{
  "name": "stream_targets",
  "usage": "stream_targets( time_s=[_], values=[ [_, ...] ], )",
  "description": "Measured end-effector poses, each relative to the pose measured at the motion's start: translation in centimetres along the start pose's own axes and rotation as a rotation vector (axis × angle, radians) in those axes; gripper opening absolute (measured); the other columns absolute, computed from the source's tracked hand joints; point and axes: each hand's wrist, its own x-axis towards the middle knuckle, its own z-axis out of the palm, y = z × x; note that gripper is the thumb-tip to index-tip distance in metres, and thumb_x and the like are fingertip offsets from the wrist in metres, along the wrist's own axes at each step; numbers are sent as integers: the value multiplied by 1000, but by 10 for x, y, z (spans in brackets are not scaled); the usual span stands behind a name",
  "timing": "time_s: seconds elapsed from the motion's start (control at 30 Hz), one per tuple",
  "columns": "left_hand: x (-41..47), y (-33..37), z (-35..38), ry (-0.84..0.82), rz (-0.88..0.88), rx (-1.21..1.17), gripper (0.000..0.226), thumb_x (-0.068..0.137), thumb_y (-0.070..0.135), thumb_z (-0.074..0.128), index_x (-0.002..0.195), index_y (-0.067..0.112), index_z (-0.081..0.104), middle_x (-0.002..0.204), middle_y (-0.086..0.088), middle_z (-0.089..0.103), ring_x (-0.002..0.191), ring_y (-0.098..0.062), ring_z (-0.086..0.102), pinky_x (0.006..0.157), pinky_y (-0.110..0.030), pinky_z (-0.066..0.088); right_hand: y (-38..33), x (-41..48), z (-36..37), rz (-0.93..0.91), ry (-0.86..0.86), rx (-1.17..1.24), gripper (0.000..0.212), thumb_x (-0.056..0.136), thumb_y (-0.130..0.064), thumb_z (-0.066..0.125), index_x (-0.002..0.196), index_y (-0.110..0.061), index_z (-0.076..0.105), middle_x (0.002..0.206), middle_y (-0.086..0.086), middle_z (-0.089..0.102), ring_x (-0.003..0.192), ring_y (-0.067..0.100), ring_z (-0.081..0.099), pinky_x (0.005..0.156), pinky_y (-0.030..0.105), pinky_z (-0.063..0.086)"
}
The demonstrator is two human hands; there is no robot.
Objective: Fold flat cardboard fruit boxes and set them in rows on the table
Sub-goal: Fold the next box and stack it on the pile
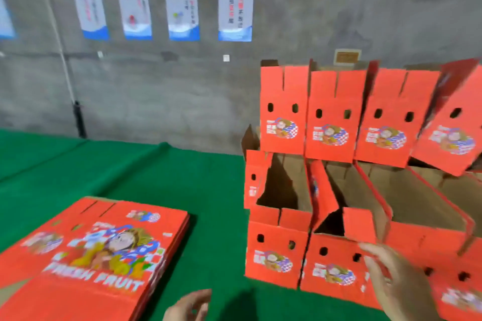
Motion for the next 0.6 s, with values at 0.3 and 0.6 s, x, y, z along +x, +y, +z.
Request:
stream_targets(
  time_s=[0.3, 0.6],
  values=[
    [37, -116, -156, 195, -142, 322, 44, 87, 10, 63, 129, 9, 52, 123, -11, 61, 110, -25, 61, 89, -30, 43, -193, -39, 233, -253, -483, 155, 27, 95, -11, 51, 119, -15, 61, 121, -6, 58, 112, 7, 51, 96, 5, 27],
    [56, -174, -186, -45, -46, 751, 43, 83, 44, 41, 122, 38, 60, 137, 13, 51, 127, -18, 46, 102, -32, 37, -236, -55, 305, -49, -637, 84, 25, 99, -14, 44, 120, -17, 57, 122, -6, 56, 107, 6, 52, 91, 16, 42]
  ],
)
